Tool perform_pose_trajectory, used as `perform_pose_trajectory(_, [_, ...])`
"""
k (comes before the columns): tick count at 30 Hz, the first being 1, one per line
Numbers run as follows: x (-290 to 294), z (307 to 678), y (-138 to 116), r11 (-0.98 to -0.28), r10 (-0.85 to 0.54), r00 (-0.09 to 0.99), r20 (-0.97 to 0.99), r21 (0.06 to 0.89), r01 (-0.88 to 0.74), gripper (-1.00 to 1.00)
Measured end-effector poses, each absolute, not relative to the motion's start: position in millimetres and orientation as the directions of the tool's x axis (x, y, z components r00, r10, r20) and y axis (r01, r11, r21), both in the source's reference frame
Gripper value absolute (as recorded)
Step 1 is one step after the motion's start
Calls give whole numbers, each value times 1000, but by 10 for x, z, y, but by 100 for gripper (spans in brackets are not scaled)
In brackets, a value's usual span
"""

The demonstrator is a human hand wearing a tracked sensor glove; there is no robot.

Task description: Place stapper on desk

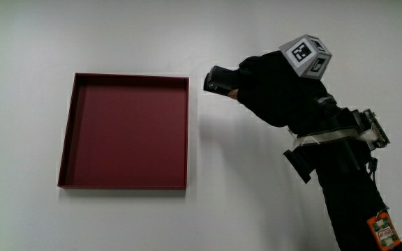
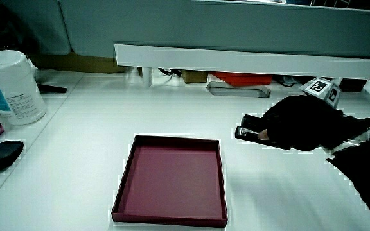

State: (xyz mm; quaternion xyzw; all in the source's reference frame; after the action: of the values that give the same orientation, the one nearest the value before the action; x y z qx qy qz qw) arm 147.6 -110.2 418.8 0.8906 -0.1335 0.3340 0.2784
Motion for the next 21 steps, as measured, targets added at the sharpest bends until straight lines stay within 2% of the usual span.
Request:
perform_pose_trajectory(10, [1745,4446,-1119,-813,51,759,649,468,-346,0])
perform_pose_trajectory(21, [1940,4875,-1044,-786,128,788,602,546,-289,0])
